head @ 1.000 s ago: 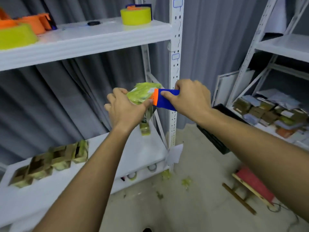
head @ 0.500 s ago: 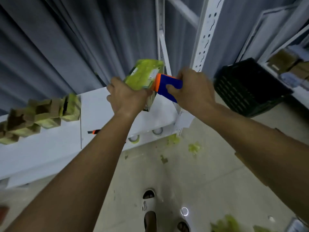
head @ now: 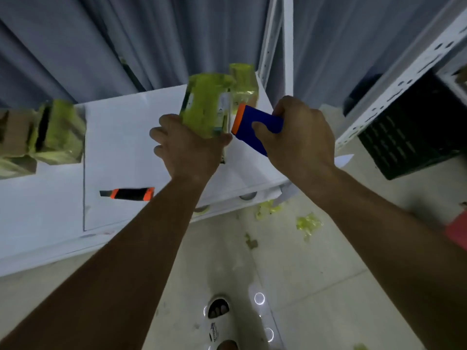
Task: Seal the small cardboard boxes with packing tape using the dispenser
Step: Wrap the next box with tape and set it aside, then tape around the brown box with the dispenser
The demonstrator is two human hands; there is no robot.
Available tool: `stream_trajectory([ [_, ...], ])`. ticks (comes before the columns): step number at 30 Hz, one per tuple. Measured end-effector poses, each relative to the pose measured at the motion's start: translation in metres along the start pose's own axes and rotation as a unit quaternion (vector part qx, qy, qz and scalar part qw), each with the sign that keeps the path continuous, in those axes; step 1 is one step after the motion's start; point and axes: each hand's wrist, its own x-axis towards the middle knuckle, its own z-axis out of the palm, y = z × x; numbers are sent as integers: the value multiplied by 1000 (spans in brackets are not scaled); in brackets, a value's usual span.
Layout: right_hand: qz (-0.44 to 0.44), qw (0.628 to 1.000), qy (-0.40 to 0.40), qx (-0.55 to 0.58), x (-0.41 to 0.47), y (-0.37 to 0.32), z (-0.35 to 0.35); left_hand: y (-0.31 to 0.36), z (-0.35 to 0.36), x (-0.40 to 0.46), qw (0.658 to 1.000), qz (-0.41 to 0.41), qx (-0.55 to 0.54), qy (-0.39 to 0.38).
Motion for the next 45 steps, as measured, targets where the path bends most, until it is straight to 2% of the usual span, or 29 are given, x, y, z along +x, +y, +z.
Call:
stream_trajectory([
  [11, 34, 998, -42, -17, 75, -2, 100, -45, 48, 111, 999, 12, 16, -49],
  [19, 51, 998, -39, 17, 137, 10, 150, -39, 99, 181, 998, 21, 33, -42],
  [25, 65, 996, -51, 17, 186, 24, 185, -34, 147, 229, 998, -12, 42, -53],
  [33, 80, 995, -59, -1, 226, 39, 213, -32, 186, 263, 994, -17, 68, -79],
  [41, 81, 995, -56, 5, 238, 37, 219, -50, 193, 269, 979, -44, 125, -156],
  [45, 79, 995, -56, 9, 236, 32, 217, -53, 186, 272, 973, -26, 138, -185],
])
